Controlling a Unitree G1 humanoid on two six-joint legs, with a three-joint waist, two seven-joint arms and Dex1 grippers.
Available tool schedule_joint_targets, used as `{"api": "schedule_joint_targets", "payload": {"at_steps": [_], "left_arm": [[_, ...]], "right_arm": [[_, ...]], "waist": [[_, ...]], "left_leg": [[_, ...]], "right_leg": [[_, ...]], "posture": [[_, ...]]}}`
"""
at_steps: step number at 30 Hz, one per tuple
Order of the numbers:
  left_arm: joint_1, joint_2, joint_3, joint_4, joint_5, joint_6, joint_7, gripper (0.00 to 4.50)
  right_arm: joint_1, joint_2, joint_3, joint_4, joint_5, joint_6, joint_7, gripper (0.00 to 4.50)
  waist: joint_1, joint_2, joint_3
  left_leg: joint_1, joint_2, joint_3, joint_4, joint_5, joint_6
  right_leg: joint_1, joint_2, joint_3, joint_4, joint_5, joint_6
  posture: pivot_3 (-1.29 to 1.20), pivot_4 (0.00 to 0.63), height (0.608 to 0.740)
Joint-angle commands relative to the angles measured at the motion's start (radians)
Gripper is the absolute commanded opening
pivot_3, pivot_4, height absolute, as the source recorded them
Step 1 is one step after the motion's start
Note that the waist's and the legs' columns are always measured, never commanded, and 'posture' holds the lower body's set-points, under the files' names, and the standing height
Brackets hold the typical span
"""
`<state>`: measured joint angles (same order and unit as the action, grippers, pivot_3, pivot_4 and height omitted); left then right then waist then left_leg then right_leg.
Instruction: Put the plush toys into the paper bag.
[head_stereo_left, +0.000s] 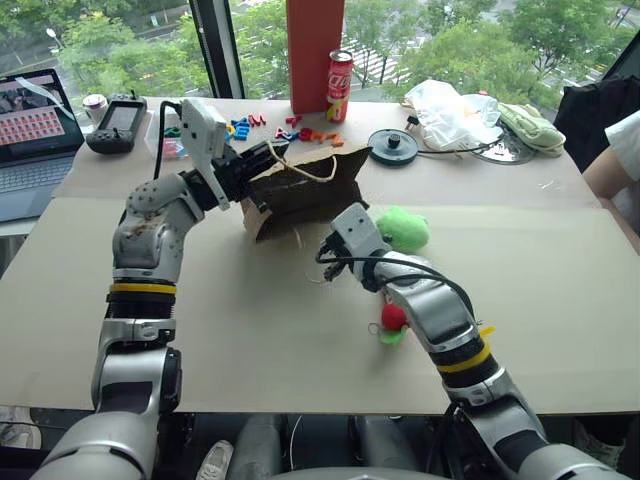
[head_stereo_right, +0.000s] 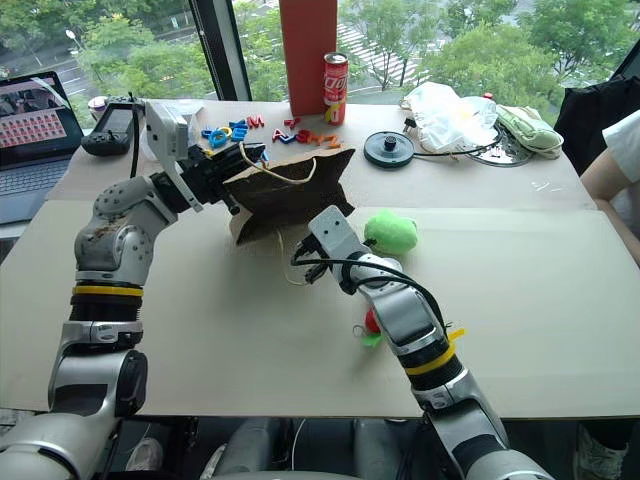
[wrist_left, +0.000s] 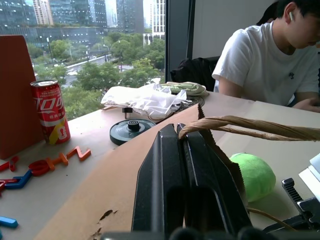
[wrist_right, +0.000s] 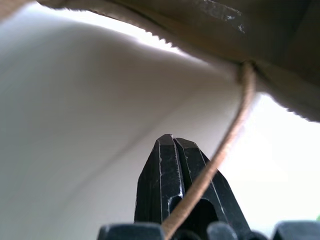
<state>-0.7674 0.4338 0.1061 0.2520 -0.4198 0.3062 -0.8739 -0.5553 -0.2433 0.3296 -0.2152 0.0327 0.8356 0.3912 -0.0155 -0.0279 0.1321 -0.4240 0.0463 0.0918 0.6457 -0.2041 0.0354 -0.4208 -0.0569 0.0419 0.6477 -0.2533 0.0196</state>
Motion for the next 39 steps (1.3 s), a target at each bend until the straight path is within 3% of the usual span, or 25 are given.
{"api": "schedule_joint_targets", "payload": {"at_steps": [1, 5, 9, 18, 24, 30, 39], "left_arm": [[0.021, 0.000, 0.001, -0.048, 0.000, -0.012, 0.007, 0.08], [0.057, -0.008, -0.025, -0.070, 0.004, -0.011, -0.003, 0.08], [0.102, -0.005, -0.054, -0.100, 0.016, -0.018, -0.024, 0.08], [0.115, -0.014, -0.064, -0.154, -0.001, 0.012, -0.032, 0.08], [0.113, -0.020, -0.049, -0.156, -0.008, 0.030, -0.019, 0.08], [0.098, -0.022, -0.018, -0.172, -0.044, 0.082, 0.016, 0.08], [0.055, -0.005, 0.022, -0.169, -0.081, 0.138, 0.048, 0.08]], "right_arm": [[0.030, -0.084, -0.004, -0.158, 0.052, 0.076, 0.096, 0.04], [0.064, -0.183, 0.003, -0.193, 0.044, 0.107, 0.135, 0.04], [0.072, -0.188, -0.047, -0.174, 0.055, 0.097, 0.120, 0.04], [0.033, 0.013, -0.152, -0.122, 0.121, 0.020, 0.038, 0.04], [-0.018, 0.162, -0.123, 0.103, 0.027, -0.161, -0.130, 0.04], [-0.041, 0.187, -0.062, 0.350, -0.124, -0.338, -0.271, 0.04], [-0.053, 0.198, 0.028, 0.517, -0.212, -0.339, -0.238, 0.04]], "waist": [[0.001, 0.000, 0.000], [0.004, 0.000, 0.000], [0.000, 0.000, 0.000], [-0.001, 0.000, 0.000], [0.000, 0.000, 0.000], [-0.001, 0.000, 0.000], [-0.011, 0.000, 0.000]], "left_leg": [[0.000, 0.000, 0.000, 0.000, 0.000, 0.000], [0.000, -0.001, 0.000, 0.001, 0.000, 0.000], [0.001, -0.001, 0.000, 0.001, 0.000, 0.000], [0.001, 0.000, 0.000, 0.000, 0.000, 0.000], [0.001, -0.001, 0.000, 0.000, 0.000, -0.001], [0.001, -0.001, 0.000, 0.000, 0.001, -0.001], [0.002, 0.000, 0.000, -0.001, 0.001, -0.002]], "right_leg": [[0.000, 0.000, 0.000, 0.000, 0.000, 0.000], [0.001, -0.001, -0.001, -0.001, 0.000, 0.000], [0.001, -0.001, 0.000, -0.004, 0.000, 0.000], [0.000, 0.001, 0.001, -0.003, 0.000, 0.000], [0.000, 0.000, 0.000, -0.002, 0.000, 0.000], [0.000, -0.001, 0.000, -0.001, 0.000, 0.000], [0.000, 0.000, 0.000, 0.000, 0.000, 0.000]], "posture": [[0.00, 0.150, 0.739], [0.00, 0.150, 0.739], [0.00, 0.150, 0.739], [0.00, 0.150, 0.739], [0.00, 0.150, 0.739], [0.00, 0.150, 0.739], [0.00, 0.150, 0.739]]}}
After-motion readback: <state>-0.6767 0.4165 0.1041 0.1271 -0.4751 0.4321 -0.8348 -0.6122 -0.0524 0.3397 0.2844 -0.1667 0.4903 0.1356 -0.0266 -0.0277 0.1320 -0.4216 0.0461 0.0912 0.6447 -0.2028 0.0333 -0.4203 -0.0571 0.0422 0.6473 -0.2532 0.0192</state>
